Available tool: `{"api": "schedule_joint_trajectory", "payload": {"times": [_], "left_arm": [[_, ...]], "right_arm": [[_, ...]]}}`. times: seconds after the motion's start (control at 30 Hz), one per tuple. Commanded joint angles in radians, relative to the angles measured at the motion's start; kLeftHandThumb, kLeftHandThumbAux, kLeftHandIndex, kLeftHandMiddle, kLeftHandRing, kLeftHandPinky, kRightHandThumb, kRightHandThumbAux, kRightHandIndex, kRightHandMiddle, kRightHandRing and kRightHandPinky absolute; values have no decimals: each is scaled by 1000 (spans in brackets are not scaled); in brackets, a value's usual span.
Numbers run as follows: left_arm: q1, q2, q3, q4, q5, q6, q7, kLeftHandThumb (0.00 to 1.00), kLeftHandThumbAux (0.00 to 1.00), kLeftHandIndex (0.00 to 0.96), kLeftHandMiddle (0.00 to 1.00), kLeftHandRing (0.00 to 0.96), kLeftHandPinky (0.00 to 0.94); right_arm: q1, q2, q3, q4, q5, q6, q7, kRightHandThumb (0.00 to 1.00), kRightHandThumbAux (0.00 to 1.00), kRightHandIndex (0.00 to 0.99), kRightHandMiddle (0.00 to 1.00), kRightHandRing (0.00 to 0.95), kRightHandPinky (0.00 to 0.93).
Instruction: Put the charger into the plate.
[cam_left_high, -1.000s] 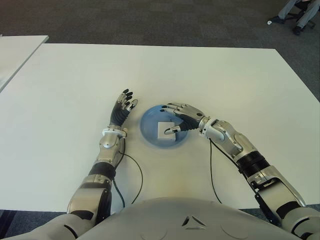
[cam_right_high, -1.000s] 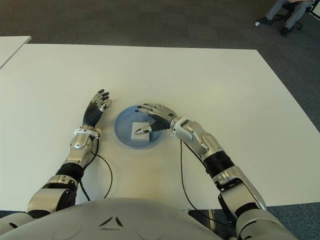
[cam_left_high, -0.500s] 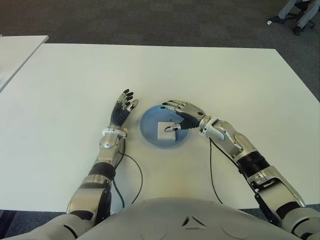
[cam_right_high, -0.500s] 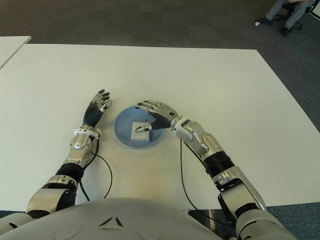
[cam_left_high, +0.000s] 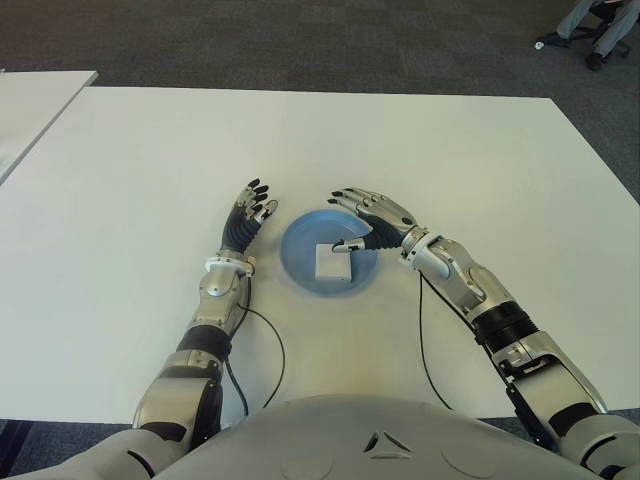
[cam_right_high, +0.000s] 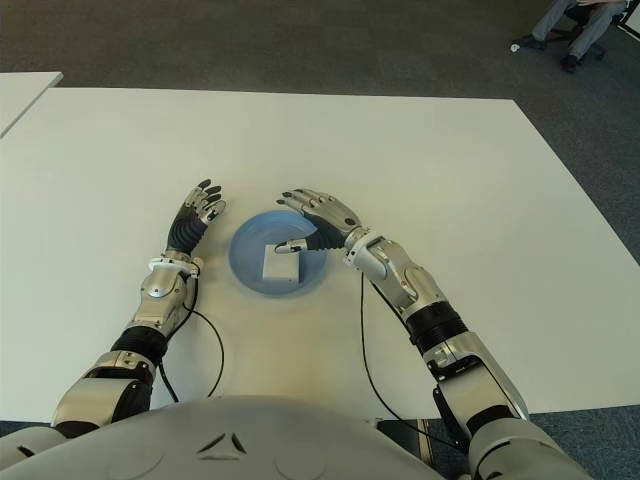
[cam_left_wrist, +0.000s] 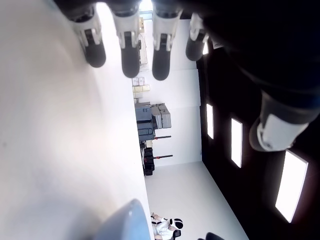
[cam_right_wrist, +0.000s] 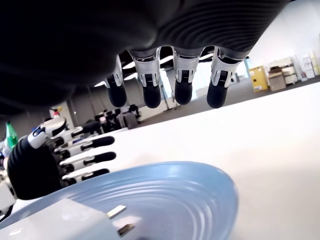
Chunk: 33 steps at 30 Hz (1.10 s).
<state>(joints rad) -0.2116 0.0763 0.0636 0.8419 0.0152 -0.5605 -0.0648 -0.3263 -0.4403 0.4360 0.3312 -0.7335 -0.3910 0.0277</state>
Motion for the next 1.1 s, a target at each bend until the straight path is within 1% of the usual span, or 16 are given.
{"api": "schedule_joint_trajectory", "payload": {"times": [0.03,0.07,0.13,0.23,0.27,0.3,0.33,0.4,0.47,0.5,0.53,0.6,0.7,0.77,0.93,1.1], "left_arm": [[44,-11,-3,34,-3,60,-2,0,511,75,167,151,138],[43,-11,-1,36,-6,58,-2,0,515,74,169,152,140],[42,-11,2,40,-8,55,-1,0,519,78,174,154,132],[43,-11,2,42,-7,53,1,0,520,83,179,155,125],[43,-11,0,42,-5,53,2,0,520,84,180,155,123],[44,-10,-1,41,-4,54,3,0,518,83,180,154,118],[44,-10,-1,41,-3,54,3,0,518,83,180,154,117],[46,-10,-4,40,0,53,5,0,517,81,179,152,113],[47,-9,-4,40,2,51,6,0,516,76,177,151,112],[49,-9,-5,39,3,50,7,0,517,74,177,152,113],[50,-10,-5,40,3,48,9,0,517,73,177,152,113],[51,-10,-4,40,4,46,11,0,521,72,180,154,113],[55,-10,-3,42,4,39,15,0,522,73,183,157,111],[56,-10,-2,42,4,37,15,0,522,72,184,157,110],[55,-4,7,50,-11,32,-5,0,519,68,180,150,98],[55,2,12,53,-23,24,-23,0,517,76,188,157,124]], "right_arm": [[-45,40,-54,110,86,24,-8,224,161,0,0,0,0],[-56,74,-91,157,153,27,-7,215,172,0,0,0,0],[-67,129,-147,224,254,26,-9,195,204,0,0,0,0],[-77,197,-219,308,372,20,-20,180,263,0,0,0,0],[-79,231,-253,337,424,22,-27,177,281,0,0,0,0],[-81,254,-277,359,460,22,-30,178,314,0,0,0,0],[-83,267,-289,373,481,20,-32,178,325,0,0,0,0],[-82,333,-348,430,570,25,-38,178,365,0,0,0,0],[-79,388,-398,477,642,27,-42,178,442,0,0,0,0],[-77,405,-415,491,666,26,-42,173,484,0,0,0,0],[-74,423,-435,502,694,25,-42,172,500,0,0,0,0],[-74,440,-457,517,722,19,-40,158,560,0,0,0,0],[-65,460,-485,523,759,1,-23,138,616,0,0,0,0],[-64,465,-492,524,766,-4,-16,129,637,0,0,0,0],[-22,486,-497,517,779,-36,10,84,683,0,0,0,0],[2,507,-493,504,773,-47,6,38,712,6,8,0,0]]}}
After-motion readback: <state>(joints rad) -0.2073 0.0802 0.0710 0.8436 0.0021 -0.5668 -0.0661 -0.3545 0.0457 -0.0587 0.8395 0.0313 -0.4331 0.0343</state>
